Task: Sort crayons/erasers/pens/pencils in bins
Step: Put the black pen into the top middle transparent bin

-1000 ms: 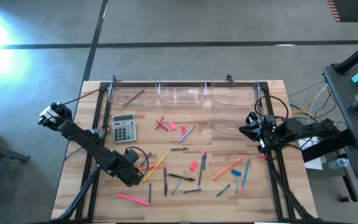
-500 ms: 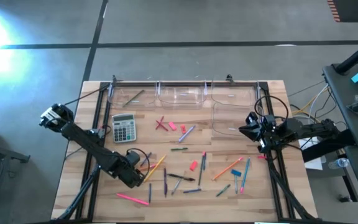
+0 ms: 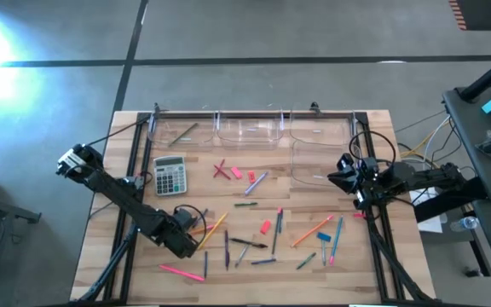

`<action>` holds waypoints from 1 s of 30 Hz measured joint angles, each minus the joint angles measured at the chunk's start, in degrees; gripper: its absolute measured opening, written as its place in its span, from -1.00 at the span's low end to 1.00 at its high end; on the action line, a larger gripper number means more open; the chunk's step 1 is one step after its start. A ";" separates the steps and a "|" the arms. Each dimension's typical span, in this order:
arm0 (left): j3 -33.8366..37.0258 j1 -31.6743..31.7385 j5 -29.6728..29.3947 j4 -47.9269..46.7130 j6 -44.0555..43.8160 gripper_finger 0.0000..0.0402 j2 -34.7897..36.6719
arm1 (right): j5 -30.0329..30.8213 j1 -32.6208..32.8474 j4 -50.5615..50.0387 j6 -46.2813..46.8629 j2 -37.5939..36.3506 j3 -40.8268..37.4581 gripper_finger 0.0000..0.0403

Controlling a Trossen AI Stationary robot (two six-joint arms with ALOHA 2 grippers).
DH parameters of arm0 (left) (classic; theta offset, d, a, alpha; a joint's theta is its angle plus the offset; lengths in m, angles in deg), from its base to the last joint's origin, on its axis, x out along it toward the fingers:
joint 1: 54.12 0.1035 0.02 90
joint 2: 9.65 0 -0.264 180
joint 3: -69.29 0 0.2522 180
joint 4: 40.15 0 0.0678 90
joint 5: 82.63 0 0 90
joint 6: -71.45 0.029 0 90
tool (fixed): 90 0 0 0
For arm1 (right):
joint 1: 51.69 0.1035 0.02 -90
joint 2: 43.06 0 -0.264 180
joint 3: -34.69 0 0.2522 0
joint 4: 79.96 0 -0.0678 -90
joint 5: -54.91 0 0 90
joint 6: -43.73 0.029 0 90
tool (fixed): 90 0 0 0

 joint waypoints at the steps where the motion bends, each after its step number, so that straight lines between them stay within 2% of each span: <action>1: 0.00 0.00 0.00 0.00 0.00 -0.17 0.00 | -0.01 0.00 0.00 0.00 0.01 0.00 -0.84; 11: 0.06 0.00 0.02 -1.25 -0.08 -0.22 0.00 | -0.01 0.00 0.02 0.00 0.01 0.00 -0.84; 27: -0.07 0.04 0.33 -1.37 1.27 -0.87 -0.20 | 0.00 0.00 0.00 0.00 0.01 0.00 -0.84; 30: -0.09 0.04 0.33 -1.38 1.37 -0.93 -0.20 | 0.01 0.00 0.00 0.00 0.01 0.00 -0.84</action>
